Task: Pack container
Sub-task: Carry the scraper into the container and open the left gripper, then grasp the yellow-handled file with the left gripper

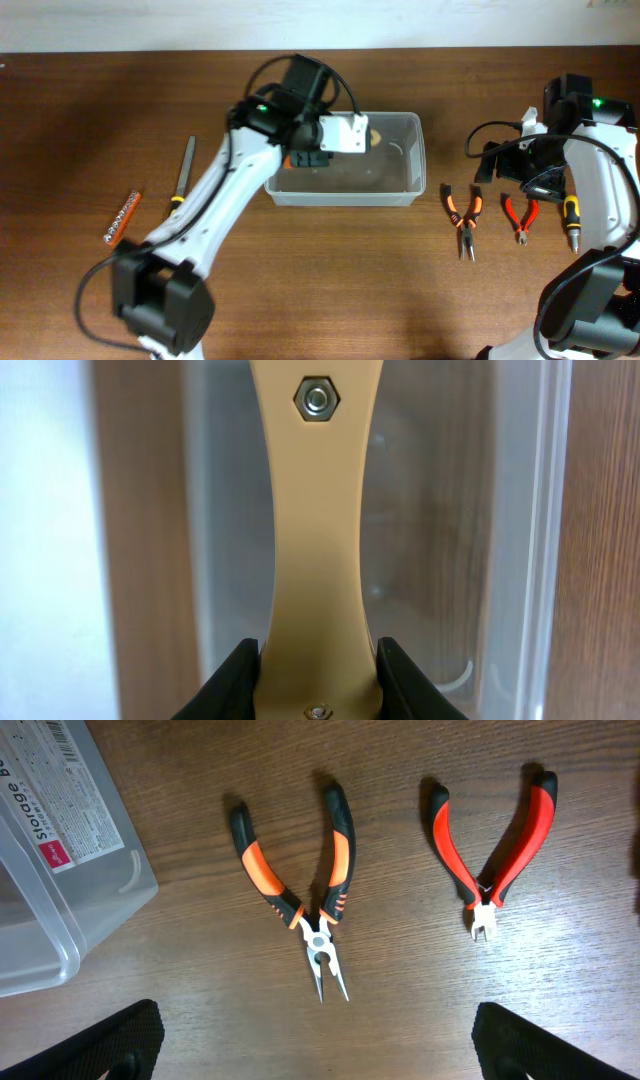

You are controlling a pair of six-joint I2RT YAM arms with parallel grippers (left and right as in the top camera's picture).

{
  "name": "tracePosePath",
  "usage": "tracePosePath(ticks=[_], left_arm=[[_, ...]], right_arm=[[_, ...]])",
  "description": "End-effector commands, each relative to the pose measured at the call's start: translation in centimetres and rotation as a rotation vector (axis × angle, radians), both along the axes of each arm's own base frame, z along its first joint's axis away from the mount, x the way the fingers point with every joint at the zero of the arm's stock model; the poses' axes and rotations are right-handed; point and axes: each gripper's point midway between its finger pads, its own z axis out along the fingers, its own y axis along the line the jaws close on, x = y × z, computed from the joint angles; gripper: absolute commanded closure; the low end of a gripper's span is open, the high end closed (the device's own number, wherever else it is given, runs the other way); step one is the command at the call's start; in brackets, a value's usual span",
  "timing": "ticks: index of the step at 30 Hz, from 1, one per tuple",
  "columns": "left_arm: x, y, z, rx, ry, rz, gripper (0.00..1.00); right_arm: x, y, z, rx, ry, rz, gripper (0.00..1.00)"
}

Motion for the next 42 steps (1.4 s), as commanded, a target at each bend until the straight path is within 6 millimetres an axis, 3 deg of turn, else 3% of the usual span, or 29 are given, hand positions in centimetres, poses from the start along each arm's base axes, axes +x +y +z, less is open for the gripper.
tracePosePath(ticks=[1,10,14,15,18,20,23,25,27,29,33,36,39,42], left_arm=[[0.0,-0.4,-3.5,0.057,0.042,-0.101,0.98],[0.6,-0.4,-11.4,0.119,0.168,-0.096,0.98],[0.5,-0.3,-12.4,0.122,0.193,-0.075,0.96],[0.6,-0.3,-12.4,0.113,0.197,-0.047,0.90],[1.1,-0.3,-11.5,0.074,0.209,0.076,0.62],[1.9,0.4,-10.6,0.058,0.200,0.197,0.50],[3.3,1.5,-7.9,0.020,0.153,0.343,0.29],[3.9,2.1,-5.5,-0.024,0.126,0.410,0.07],[3.9,2.8,-2.6,-0.064,0.103,0.454,0.01],[3.2,3.7,0.0,-0.081,0.092,0.477,0.01],[0.6,7.5,5.1,-0.091,0.084,0.533,0.01],[-0.3,12.2,7.1,-0.111,0.089,0.726,0.01],[-0.5,17.5,7.2,-0.141,0.136,0.942,0.01],[-1.2,23.1,5.2,-0.145,0.219,1.167,0.01]], right_arm=[[-0.1,0.1,0.1,0.007,-0.005,0.001,0.01],[-0.1,0.1,0.1,0.007,-0.005,0.001,0.01],[-0.1,0.1,0.1,0.007,-0.005,0.001,0.01],[-0.1,0.1,0.1,0.007,-0.005,0.001,0.01],[-0.1,0.1,0.1,0.007,-0.005,0.001,0.01],[-0.1,0.1,0.1,0.007,-0.005,0.001,0.01],[-0.1,0.1,0.1,0.007,-0.005,0.001,0.01],[-0.1,0.1,0.1,0.007,-0.005,0.001,0.01],[-0.1,0.1,0.1,0.007,-0.005,0.001,0.01],[-0.1,0.1,0.1,0.007,-0.005,0.001,0.01],[-0.1,0.1,0.1,0.007,-0.005,0.001,0.01],[-0.1,0.1,0.1,0.007,-0.005,0.001,0.01],[-0.1,0.1,0.1,0.007,-0.005,0.001,0.01],[-0.1,0.1,0.1,0.007,-0.005,0.001,0.01]])
